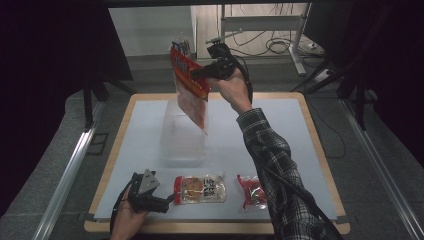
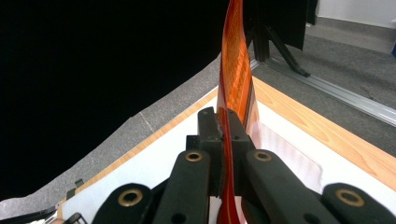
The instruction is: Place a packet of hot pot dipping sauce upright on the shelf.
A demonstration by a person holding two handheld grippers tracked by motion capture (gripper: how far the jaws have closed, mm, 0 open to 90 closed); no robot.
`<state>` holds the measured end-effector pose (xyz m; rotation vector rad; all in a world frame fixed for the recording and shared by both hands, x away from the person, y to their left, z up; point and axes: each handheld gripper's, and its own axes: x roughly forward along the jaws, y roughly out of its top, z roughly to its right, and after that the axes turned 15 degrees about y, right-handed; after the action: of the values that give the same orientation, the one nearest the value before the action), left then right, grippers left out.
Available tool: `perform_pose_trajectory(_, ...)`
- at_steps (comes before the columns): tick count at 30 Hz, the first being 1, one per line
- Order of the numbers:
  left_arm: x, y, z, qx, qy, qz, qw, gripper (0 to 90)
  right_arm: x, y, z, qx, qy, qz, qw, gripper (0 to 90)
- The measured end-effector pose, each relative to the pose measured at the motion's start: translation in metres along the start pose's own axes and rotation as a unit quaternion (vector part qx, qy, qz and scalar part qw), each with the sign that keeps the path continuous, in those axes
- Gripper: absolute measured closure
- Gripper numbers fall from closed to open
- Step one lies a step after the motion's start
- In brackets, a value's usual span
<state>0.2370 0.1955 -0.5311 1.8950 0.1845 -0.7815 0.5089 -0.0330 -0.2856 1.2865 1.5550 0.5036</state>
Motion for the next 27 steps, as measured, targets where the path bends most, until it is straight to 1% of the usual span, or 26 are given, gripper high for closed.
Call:
perform_pose_trajectory(3,0.000,0.000,0.001,-0.002,-0.001,0.000,1.0000,0.0,0.009,0.001,0.001,0.001,0.001,0.000,1.0000,88.6)
perform_pose_trajectory(4,0.000,0.000,0.001,-0.001,-0.001,0.001,1.0000,0.0,0.015,0.002,0.002,0.001,0.003,0.000,1.0000,88.6)
perform_pose_trajectory(5,0.000,0.000,0.001,-0.001,-0.001,0.000,1.0000,0.0,0.015,0.002,0.002,0.001,0.003,0.000,1.0000,88.6)
perform_pose_trajectory(8,0.000,0.000,0.001,0.002,-0.001,-0.001,1.0000,0.0,0.023,0.002,0.003,0.002,0.006,-0.001,1.0000,88.6)
perform_pose_trajectory(11,0.000,0.000,0.001,0.002,-0.002,-0.001,1.0000,0.0,0.029,0.000,0.006,0.003,0.002,-0.003,1.0000,88.6)
perform_pose_trajectory(12,0.000,0.000,0.001,0.003,-0.002,-0.002,1.0000,0.0,0.031,-0.002,0.007,0.001,0.002,-0.006,1.0000,88.6)
perform_pose_trajectory(13,0.000,0.000,0.001,0.003,-0.002,-0.002,1.0000,0.0,0.035,-0.005,0.011,0.005,0.001,-0.009,0.9999,88.6)
perform_pose_trajectory(15,0.000,0.000,0.001,0.004,-0.002,-0.002,1.0000,0.0,0.037,-0.008,0.013,0.007,-0.002,-0.012,0.9999,88.6)
perform_pose_trajectory(16,0.000,0.000,0.001,0.003,-0.002,-0.002,1.0000,0.0,0.041,-0.013,0.019,0.008,-0.007,-0.020,0.9997,88.6)
perform_pose_trajectory(18,0.001,0.000,0.002,-0.001,-0.002,0.000,1.0000,0.0,0.043,-0.016,0.021,0.009,-0.011,-0.024,0.9996,88.6)
perform_pose_trajectory(19,0.000,0.000,0.001,0.003,-0.001,-0.002,1.0000,0.0,0.045,-0.019,0.024,0.012,-0.013,-0.028,0.9995,88.6)
perform_pose_trajectory(20,0.000,0.000,0.001,0.001,-0.002,-0.003,1.0000,0.0,0.043,-0.024,0.031,0.014,-0.013,-0.020,0.9996,88.5)
perform_pose_trajectory(21,0.000,0.000,0.001,0.003,-0.002,-0.002,1.0000,0.0,0.043,-0.024,0.031,0.014,-0.013,-0.020,0.9996,88.5)
perform_pose_trajectory(22,0.001,0.000,0.001,0.003,-0.001,-0.003,1.0000,0.0,0.042,-0.026,0.034,0.018,-0.009,-0.018,0.9996,88.5)
perform_pose_trajectory(23,0.001,0.000,0.001,0.004,-0.001,-0.003,1.0000,0.0,0.039,-0.028,0.037,0.008,-0.023,-0.022,0.9995,88.2)
perform_pose_trajectory(24,0.001,0.000,0.002,0.004,-0.001,-0.003,1.0000,0.0,0.039,-0.028,0.037,0.008,-0.023,-0.022,0.9995,88.2)
perform_pose_trajectory(25,0.001,0.000,0.002,0.004,-0.002,-0.004,1.0000,0.0,0.037,-0.028,0.037,0.003,-0.031,-0.027,0.9992,88.0)
perform_pose_trajectory(27,0.001,0.000,0.002,0.006,-0.002,-0.004,1.0000,0.0,0.034,-0.030,0.040,-0.001,-0.046,-0.035,0.9983,87.8)
